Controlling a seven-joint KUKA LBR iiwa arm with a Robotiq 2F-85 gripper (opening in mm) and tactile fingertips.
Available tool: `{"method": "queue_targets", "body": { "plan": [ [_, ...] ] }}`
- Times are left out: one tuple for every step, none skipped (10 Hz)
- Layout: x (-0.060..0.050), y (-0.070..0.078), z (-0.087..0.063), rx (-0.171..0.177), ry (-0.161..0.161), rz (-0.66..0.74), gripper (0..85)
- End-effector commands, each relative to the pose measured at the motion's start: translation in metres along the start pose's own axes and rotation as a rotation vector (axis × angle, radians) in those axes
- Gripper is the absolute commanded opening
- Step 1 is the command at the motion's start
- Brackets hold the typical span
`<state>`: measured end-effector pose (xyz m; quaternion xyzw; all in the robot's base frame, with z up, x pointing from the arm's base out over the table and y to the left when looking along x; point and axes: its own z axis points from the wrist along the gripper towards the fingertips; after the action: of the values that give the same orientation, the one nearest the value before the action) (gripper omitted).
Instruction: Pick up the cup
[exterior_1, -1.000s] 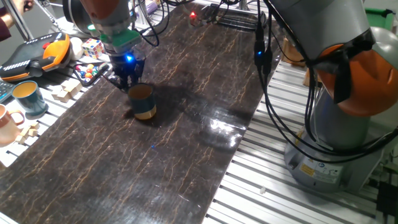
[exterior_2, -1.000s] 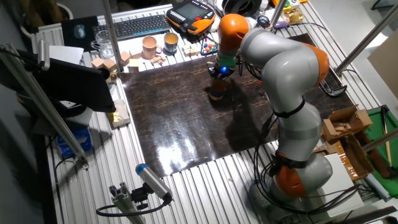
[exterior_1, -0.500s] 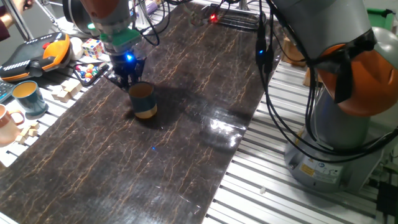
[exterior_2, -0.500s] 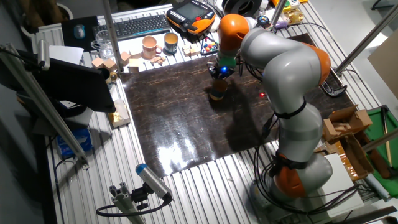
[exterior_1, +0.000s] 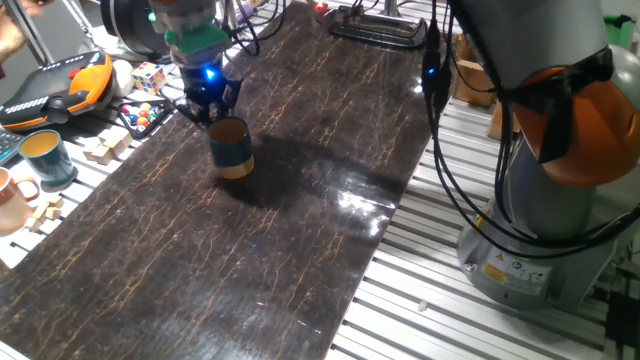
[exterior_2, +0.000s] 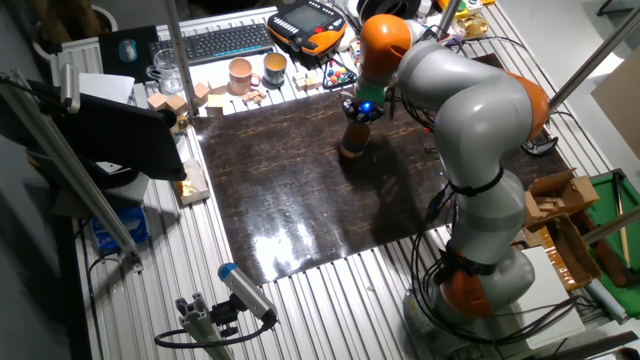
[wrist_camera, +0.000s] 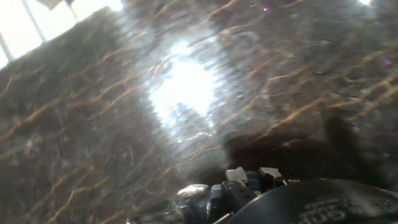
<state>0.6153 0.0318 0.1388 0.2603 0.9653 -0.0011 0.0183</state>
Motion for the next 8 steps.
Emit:
{"method": "queue_targets", "body": {
  "plan": [
    [-0.001, -0.003, -0.003, 0.011, -0.007, 0.104, 1.0],
    [0.0, -0.005, -0.006, 0.029, -0.018, 0.157, 1.0],
    [0.001, -0.008, -0.01, 0.037, -0.025, 0.224, 1.0],
    [0.003, -0.01, -0.015, 0.037, -0.023, 0.289, 1.0],
    [0.004, -0.013, -0.024, 0.046, -0.014, 0.347, 1.0],
    [0.005, -0.016, -0.031, 0.039, -0.001, 0.377, 1.0],
    [0.008, -0.018, -0.035, 0.035, 0.006, 0.392, 1.0],
    [0.011, -0.019, -0.039, 0.044, 0.003, 0.394, 1.0]
  ]
}}
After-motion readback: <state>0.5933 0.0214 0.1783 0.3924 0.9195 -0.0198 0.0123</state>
